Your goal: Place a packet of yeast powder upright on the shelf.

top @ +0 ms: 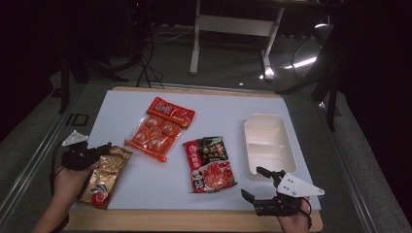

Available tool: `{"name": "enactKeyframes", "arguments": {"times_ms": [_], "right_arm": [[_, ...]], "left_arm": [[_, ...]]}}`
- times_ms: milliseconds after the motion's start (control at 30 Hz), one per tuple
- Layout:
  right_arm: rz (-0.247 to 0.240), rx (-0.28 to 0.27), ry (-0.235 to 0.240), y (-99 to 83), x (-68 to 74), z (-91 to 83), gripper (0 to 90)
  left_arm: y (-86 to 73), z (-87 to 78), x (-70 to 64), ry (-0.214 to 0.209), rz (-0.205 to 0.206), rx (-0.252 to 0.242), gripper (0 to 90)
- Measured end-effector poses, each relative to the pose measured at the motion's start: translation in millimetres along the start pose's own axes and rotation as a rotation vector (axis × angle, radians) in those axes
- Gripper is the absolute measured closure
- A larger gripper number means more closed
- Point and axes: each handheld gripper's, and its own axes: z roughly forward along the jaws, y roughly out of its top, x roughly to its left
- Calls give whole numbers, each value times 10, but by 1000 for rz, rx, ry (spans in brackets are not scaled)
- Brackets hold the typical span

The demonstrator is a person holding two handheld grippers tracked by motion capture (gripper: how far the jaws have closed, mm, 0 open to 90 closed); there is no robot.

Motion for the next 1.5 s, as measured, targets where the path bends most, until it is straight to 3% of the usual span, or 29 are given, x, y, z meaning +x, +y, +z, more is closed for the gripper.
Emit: {"name": "enactKeyframes", "arguments": {"times_ms": [100, 200, 400, 500, 567, 867, 1067, 1200, 1300, 1333, 1400, 1500], "right_arm": [[6, -17, -18, 5, -3, -21, 183], [-16, -32, -69, 12, -4, -47, 185], [17, -38, -46, 20, -27, -56, 168], [-30, -5, -75, 31, -10, -38, 168], [-25, -7, -73, 42, -6, -42, 168], [-4, -14, -114, 92, -13, -84, 171], [-42, 8, -163, 116, -20, -79, 140], [-43, 21, -147, 132, 6, -68, 140], [-37, 29, -136, 154, 21, -63, 133], [2, 32, -69, 180, 23, -56, 111], [8, 34, -62, 191, 32, -45, 102], [22, 28, -43, 228, 98, 4, 102]], "left_arm": [[68, -70, -85, -9, 10, -33, 900], [130, -112, -159, -35, 5, -67, 900], [227, -123, -355, -77, 40, -100, 900], [275, -119, -443, -110, 46, -118, 900], [307, -112, -514, -129, 56, -130, 900], [471, -148, -807, -269, 84, -231, 900], [500, -80, -919, -370, 51, -266, 900], [527, -23, -1009, -434, 28, -258, 900], [550, -8, -1076, -453, 30, -270, 900], [570, -1, -1109, -467, 37, -272, 900], [580, 1, -1133, -474, 35, -279, 900], [609, 10, -1207, -515, 51, -323, 900]]}}
